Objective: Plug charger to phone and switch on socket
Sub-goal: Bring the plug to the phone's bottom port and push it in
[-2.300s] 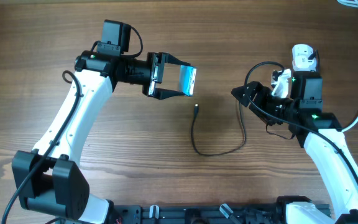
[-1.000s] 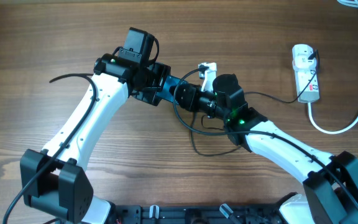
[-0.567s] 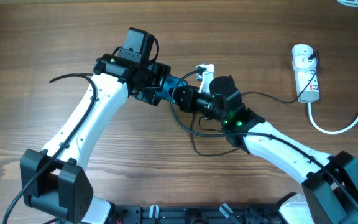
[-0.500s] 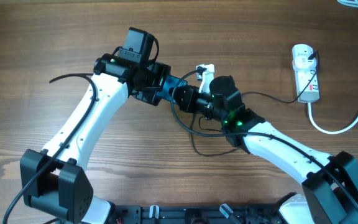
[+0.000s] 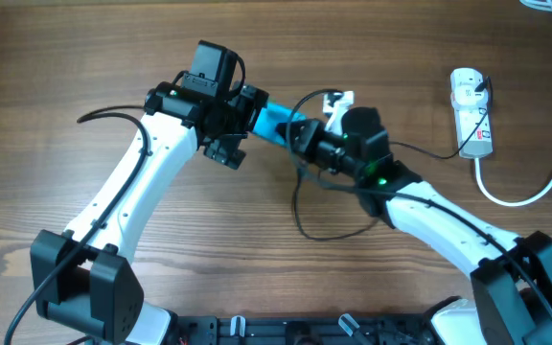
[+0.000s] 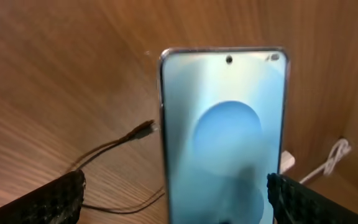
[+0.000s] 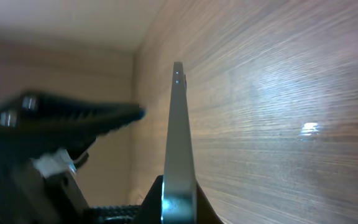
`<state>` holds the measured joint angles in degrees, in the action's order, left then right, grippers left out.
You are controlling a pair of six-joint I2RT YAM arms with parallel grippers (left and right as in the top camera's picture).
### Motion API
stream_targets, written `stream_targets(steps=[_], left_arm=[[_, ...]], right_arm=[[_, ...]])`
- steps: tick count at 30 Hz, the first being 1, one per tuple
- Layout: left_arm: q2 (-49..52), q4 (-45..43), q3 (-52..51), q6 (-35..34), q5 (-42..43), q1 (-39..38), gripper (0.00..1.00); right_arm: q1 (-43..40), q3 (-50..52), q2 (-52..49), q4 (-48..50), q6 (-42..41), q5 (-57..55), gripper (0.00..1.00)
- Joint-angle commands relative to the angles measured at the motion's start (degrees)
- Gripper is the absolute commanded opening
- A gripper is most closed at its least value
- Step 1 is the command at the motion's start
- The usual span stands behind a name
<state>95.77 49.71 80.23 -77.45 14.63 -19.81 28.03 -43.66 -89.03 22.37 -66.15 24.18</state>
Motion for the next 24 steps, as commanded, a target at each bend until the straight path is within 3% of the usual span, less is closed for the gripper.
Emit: stream_targets(steps=[1, 7, 13, 20, 24], left_arm=[[-1.3, -3.3, 1.2, 12.3, 5.1, 2.4, 1.0], [-1.3, -14.6, 1.2, 26.3, 20.3, 4.9, 0.92], [-1.3, -19.5, 1.2, 24.6, 22.8, 4.9, 0.79], [-1.3, -21.9, 1.2, 24.3, 22.8, 4.9, 0.52], [-1.3, -21.9, 1.2, 24.1, 21.9, 4.9, 0.33]], right_arm=[[-2.1, -0.6, 1.8, 1.8, -12.4, 2.9, 0.04], [-2.3, -0.6, 1.8, 13.6, -30.3, 1.4, 0.04], [-1.2, -0.6, 1.8, 16.4, -41.0, -2.6, 0.04], [-0.9, -0.6, 1.8, 16.9, -49.9, -2.8, 0.04], [-0.9, -0.6, 1.8, 18.6, -50.0, -2.8, 0.04]])
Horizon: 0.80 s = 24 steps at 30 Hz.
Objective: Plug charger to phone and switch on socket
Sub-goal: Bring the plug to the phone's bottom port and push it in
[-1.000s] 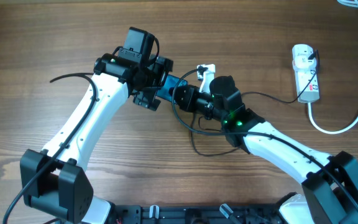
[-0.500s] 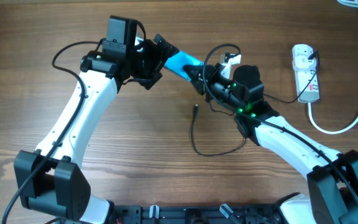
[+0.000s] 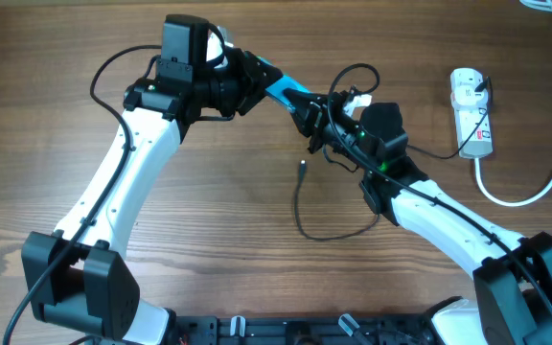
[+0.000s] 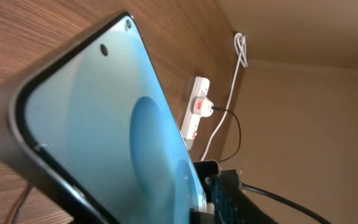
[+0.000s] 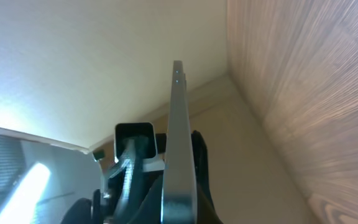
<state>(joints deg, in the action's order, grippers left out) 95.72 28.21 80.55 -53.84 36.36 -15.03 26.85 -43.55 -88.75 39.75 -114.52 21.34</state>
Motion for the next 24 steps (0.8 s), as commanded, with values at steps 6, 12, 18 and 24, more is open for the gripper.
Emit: stream_targets(steps=[6, 12, 18, 24], left_arm=[[-1.2, -0.3, 0.9, -4.2, -2.7, 0.2, 0.24], [-1.2, 0.0, 0.9, -8.4, -7.1, 0.2, 0.24], [-1.2, -0.2, 0.9, -10.1, -7.6, 0.2, 0.24], [-1.2, -0.4, 0.9, -12.0, -7.6, 0.2, 0.04]], right_arm=[[0.3, -0.7, 1.5, 1.6, -1.6, 0.0, 0.04], [0.3, -0.7, 1.5, 1.6, -1.4, 0.0, 0.04], [0.3, -0.7, 1.5, 1.8, -1.4, 0.0, 0.04], [0.3, -0.7, 1.5, 3.7, -1.5, 0.8, 0.04]])
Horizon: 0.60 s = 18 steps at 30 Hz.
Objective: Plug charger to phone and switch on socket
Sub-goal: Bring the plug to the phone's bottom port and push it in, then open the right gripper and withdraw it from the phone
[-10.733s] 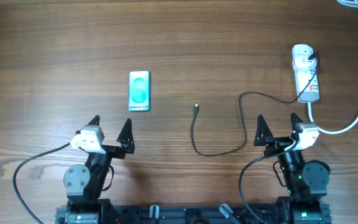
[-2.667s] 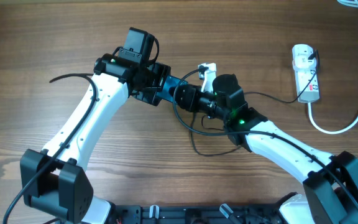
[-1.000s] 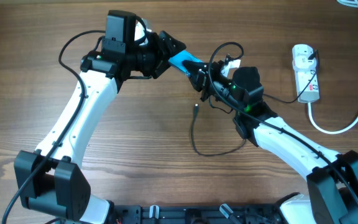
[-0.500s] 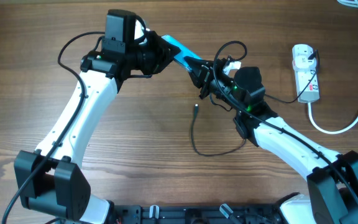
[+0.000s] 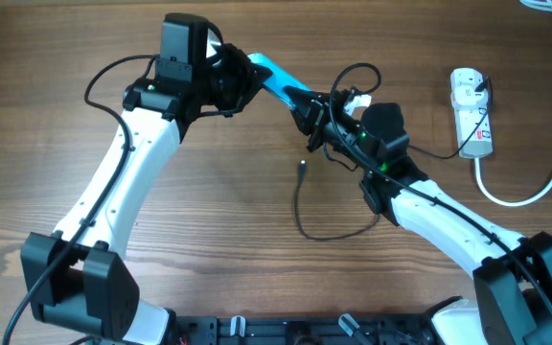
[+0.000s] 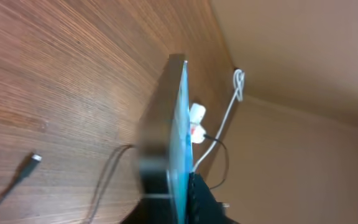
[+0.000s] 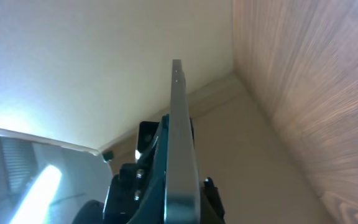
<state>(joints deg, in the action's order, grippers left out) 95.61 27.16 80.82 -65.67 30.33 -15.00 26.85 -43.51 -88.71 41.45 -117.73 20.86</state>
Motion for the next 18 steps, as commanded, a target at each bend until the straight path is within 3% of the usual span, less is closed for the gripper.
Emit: stream_targets(steps=[1, 3, 7, 10, 15, 18], left_arm=[[-1.1, 0.7, 0.6, -1.1, -1.9, 0.1, 0.04], [-1.1, 0.7, 0.6, -1.0, -1.9, 0.1, 0.04], [-1.1, 0.9, 0.6, 0.4, -1.9, 0.1, 0.04], [-1.1, 1.9, 0.6, 5.9, -2.0, 0.2, 0.04], [-1.1, 5.4, 0.6, 18.0, -1.6, 2.3, 0.04], [-1.1, 8.0, 0.6, 28.5, 1.7, 4.7, 0.04]], right_arm=[[0.3, -0.7, 1.4, 2.0, 1.7, 1.3, 0.04], [0.3, -0.7, 1.4, 1.9, 2.2, 1.4, 0.08], [0.3, -0.7, 1.4, 1.1, 2.5, 1.4, 0.27], [0.3, -0.7, 1.4, 0.7, 7.1, 1.4, 0.46], [-0.1, -0.7, 1.4, -8.3, 24.9, 1.4, 0.72], [-1.3, -0.7, 1.4, -17.2, 37.0, 1.4, 0.8]])
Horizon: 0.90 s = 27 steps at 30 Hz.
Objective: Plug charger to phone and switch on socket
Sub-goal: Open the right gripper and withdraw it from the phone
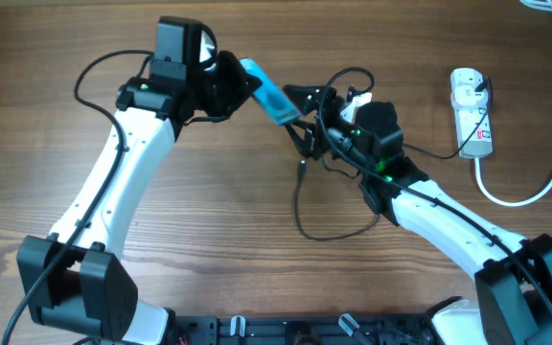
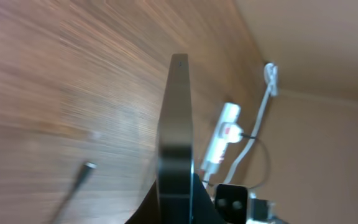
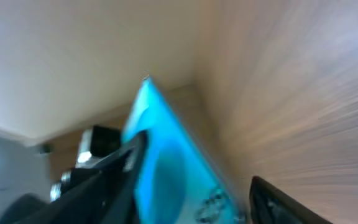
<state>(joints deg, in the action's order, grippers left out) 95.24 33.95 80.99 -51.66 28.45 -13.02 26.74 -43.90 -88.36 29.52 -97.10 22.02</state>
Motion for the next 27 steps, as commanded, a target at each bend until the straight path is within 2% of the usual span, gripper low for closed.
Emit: stream_targets(steps=[1, 6, 9, 11, 13, 16, 19, 21, 25, 27], left_arm=[[-0.7, 1.7, 0.5, 17.1, 5.3, 3.4, 0.04], [-0.7, 3.9, 0.5, 30.8, 21.7, 8.8, 0.04], [-0.7, 5.8, 0.5, 33.8, 27.6, 11.3, 0.04], [-0.7, 5.7, 0.5, 36.8, 33.7, 12.6, 0.04], [-0.7, 4.5, 0.5, 36.9, 37.8, 13.6, 0.04], [-0.7, 2.9, 0.5, 33.6, 38.8, 16.1, 0.04], [-0.7, 3.0, 0.5, 32.8, 38.8, 18.4, 0.04], [-0.7, 3.0, 0.5, 32.8, 38.8, 18.7, 0.04], [-0.7, 2.9, 0.5, 32.8, 38.8, 18.5, 0.04], [-0.7, 2.9, 0.5, 32.5, 38.8, 18.5, 0.04]], right_arm=[[-1.7, -0.3, 1.1, -7.6, 19.5, 0.2, 0.82], [-5.0, -0.3, 1.1, -15.5, 36.8, 2.9, 0.82], [-5.8, -0.3, 1.1, -16.3, 46.0, 8.0, 0.82], [-5.8, -0.4, 1.2, -19.6, 48.7, 8.0, 0.8], [-5.8, -1.5, 1.2, -23.5, 50.9, 8.1, 0.77], [-5.8, -7.2, 1.2, -34.3, 56.5, 5.6, 0.72], [-5.7, -16.9, 0.9, -49.5, 62.4, -1.2, 0.7], [-5.7, -21.4, 0.0, -55.3, 64.0, -3.4, 0.64], [-5.5, -24.8, -2.9, -59.1, 62.8, -4.3, 0.53], [-4.7, -24.8, -5.1, -59.5, 61.4, -4.1, 0.44]])
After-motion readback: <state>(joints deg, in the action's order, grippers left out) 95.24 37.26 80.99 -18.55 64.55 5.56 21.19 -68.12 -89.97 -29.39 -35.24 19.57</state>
